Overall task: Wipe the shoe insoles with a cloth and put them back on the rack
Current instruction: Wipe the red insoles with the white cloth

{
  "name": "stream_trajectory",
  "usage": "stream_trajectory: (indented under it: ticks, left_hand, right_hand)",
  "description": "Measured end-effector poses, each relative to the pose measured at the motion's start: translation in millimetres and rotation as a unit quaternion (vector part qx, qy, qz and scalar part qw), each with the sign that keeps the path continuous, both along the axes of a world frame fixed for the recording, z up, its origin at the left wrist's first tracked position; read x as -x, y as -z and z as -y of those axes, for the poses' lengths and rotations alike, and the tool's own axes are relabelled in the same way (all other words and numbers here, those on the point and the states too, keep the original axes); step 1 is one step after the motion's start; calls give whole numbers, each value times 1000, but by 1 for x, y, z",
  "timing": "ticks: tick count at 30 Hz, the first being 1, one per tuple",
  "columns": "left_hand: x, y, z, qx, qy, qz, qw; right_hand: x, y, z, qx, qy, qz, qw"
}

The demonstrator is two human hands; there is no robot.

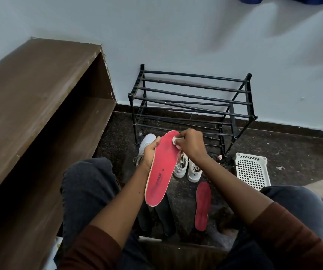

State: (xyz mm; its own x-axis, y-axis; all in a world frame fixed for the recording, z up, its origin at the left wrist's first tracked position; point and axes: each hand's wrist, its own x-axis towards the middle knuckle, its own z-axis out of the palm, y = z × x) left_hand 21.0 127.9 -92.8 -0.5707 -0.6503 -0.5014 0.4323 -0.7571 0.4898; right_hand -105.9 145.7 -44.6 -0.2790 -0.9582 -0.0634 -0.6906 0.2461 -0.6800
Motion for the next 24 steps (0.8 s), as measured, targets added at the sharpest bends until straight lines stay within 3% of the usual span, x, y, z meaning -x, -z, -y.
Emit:
stream_trajectory:
  ticks: [6, 13, 17, 24]
  left_hand:
    - [4, -7, 2, -4, -11, 4, 1000]
    - [2, -2, 7, -12, -17, 14, 1000]
    - [4, 0, 5, -14, -2, 18, 1000]
    - [8, -10, 3, 43, 52, 42, 997]
  right_hand:
    - [-6, 1, 10, 39, 42, 3, 998]
    - [-28, 5, -11, 8, -105, -5, 994]
    - [-25, 1, -17, -8, -130, 17, 991]
    - [-1, -3, 4, 44, 0, -32, 999]
